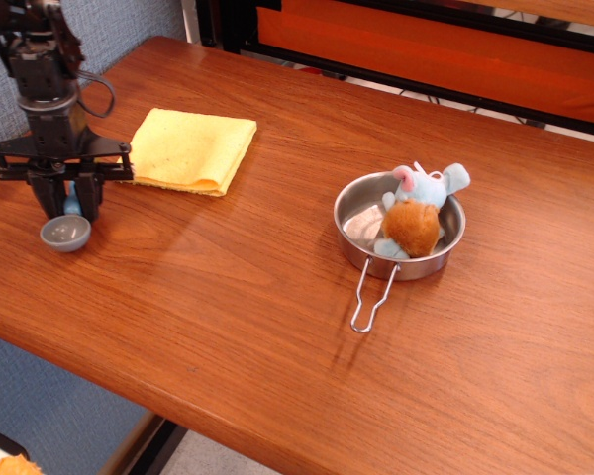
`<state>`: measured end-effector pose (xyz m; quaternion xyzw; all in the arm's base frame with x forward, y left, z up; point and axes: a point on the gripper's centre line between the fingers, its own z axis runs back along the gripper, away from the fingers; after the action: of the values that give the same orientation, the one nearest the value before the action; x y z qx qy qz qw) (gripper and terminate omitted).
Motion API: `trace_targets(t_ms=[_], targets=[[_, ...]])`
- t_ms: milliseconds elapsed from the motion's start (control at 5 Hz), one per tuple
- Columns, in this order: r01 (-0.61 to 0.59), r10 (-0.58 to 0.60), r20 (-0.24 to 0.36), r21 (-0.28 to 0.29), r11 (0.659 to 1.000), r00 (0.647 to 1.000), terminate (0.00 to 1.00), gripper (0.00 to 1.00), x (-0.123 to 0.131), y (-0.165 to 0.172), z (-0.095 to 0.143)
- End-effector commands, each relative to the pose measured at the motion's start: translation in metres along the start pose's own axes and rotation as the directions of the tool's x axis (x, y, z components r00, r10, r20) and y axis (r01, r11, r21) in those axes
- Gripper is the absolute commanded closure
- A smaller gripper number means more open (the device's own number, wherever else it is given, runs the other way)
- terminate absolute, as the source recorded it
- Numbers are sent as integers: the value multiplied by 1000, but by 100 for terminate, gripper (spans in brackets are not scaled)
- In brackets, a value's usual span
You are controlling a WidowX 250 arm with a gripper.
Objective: Take the spoon and place it on the left side of silver vessel.
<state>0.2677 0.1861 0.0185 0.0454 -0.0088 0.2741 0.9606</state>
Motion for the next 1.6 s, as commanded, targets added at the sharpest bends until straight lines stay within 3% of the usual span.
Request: trace_targets(t_ms=[0,400,600,800,1200,1400], targets=[[-53,53,88,0,999,995,0,100,-23,-40,71],[169,-157,181,-51,984,971,0,100,-44,-142,102],[213,-201,158,-61,975,967,0,100,-52,-177,94],[220,-210,156,-53,974,965,0,100,-61,-197,84],[361,-353,256,18,932,900,0,100,-94,-258,113],[405,-396,249,19,914,884,0,100,-112,-278,106]])
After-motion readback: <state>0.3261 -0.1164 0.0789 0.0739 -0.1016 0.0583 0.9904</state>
